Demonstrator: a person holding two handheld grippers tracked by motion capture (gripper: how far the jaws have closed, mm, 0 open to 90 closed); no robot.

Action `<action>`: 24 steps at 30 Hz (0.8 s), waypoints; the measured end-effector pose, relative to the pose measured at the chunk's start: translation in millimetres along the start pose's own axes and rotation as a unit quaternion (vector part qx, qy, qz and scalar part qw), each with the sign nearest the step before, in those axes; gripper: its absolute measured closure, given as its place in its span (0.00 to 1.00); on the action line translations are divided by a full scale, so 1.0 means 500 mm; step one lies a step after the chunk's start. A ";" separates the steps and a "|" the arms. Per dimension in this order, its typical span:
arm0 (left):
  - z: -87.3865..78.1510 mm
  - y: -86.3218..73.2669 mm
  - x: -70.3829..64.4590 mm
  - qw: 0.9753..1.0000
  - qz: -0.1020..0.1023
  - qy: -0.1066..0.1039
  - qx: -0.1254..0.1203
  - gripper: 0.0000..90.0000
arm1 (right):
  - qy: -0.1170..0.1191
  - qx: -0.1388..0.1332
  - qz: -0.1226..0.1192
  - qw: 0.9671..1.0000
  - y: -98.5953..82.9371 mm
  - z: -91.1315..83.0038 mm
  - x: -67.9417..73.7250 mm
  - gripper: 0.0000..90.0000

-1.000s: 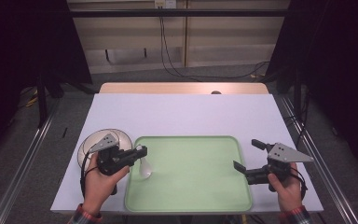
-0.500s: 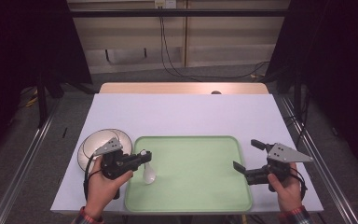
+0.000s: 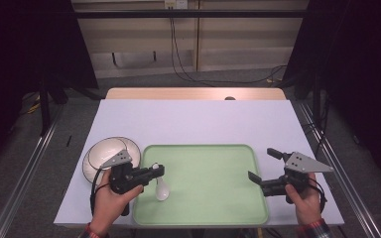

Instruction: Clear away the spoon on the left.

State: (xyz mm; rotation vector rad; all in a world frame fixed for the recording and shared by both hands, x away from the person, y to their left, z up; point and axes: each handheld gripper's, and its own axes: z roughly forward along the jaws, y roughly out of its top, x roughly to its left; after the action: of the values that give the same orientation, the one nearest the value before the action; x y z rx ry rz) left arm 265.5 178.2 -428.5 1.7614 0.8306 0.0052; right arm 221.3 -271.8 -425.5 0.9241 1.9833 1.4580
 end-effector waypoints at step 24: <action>0.027 -0.010 0.030 0.996 0.068 0.050 0.010 0.79 | 0.003 0.000 -0.003 1.000 0.000 0.002 0.001 0.00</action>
State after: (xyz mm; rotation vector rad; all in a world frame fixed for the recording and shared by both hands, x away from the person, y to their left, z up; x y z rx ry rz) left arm 279.6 175.7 -443.6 1.8446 0.7837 0.1772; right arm 221.7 -271.1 -425.9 0.9137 1.9887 1.4591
